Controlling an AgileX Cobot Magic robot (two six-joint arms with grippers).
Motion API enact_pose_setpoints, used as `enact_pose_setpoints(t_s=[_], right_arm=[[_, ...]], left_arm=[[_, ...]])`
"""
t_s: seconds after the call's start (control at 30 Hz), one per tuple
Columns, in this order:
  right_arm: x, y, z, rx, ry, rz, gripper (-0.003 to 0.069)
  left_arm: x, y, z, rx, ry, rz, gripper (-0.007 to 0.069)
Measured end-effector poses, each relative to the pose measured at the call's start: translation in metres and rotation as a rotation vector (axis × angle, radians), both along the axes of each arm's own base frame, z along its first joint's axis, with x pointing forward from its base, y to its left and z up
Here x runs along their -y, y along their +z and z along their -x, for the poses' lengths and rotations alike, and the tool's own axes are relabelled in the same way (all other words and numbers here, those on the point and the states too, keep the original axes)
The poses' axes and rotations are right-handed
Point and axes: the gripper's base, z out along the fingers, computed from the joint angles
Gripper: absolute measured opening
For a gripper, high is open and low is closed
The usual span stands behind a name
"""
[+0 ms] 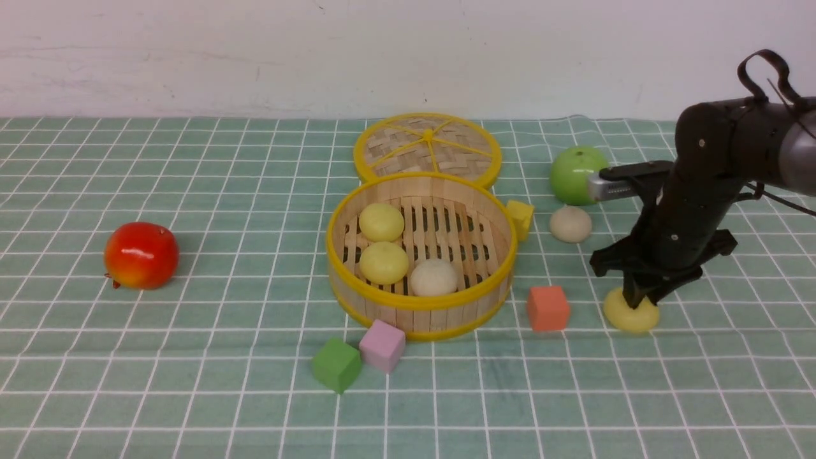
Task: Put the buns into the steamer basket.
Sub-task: Use the right arm to grab a steamed stuffed bun, then use the right arm to put the steamed stuffed bun into the steamer
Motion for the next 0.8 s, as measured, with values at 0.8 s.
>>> enact_pose_setpoints(t_s=[0.8], right_arm=[[-0.112,0.103,0.007,0.339,0.353,-0.331,-0.0001]], left_arm=[[0.000,0.000,0.000,0.000,0.000,0.000,0.0214]])
